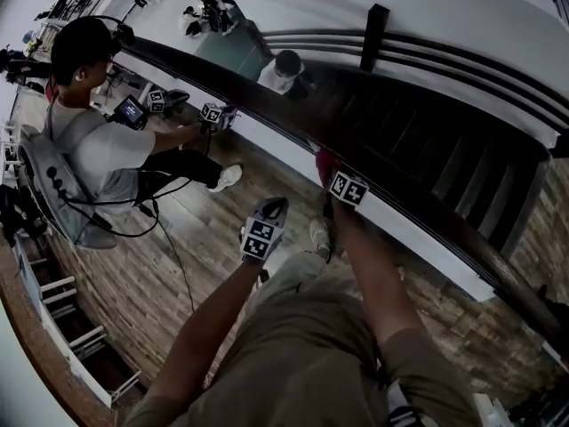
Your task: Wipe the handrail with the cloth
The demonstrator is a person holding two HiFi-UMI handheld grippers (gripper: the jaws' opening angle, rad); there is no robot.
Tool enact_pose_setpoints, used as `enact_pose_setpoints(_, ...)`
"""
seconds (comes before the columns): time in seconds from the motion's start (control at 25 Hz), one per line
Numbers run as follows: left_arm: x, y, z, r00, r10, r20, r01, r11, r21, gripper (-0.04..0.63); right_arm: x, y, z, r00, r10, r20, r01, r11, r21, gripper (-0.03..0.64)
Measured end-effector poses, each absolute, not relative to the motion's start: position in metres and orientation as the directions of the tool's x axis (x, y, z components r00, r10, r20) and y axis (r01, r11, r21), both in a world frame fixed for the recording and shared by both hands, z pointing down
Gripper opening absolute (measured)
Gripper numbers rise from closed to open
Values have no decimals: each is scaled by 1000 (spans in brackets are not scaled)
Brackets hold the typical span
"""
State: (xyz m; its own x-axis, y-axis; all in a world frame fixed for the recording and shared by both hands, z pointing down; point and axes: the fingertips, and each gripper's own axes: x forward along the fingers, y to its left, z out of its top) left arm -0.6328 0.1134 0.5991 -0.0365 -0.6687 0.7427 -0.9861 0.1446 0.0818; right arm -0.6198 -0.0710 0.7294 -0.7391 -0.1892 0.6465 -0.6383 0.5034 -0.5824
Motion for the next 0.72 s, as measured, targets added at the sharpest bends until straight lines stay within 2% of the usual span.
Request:
enact_pose_setpoints(0.16, -603, 103, 603, 6, -675, 738, -990, 99, 99, 15, -572, -81, 730, -728, -237, 644, -667, 462, -584, 72)
enact_pose_setpoints(0.36, -531, 81, 624, 62, -689, 722, -991, 42, 126, 15, -469, -99, 745, -697, -287, 657, -706, 433, -560, 72)
enact_pose_setpoints(0.72, -389, 3, 639, 102, -688, 718, -993, -28, 114, 15, -311, -151, 743, -705, -275, 653, -680, 522, -515, 72)
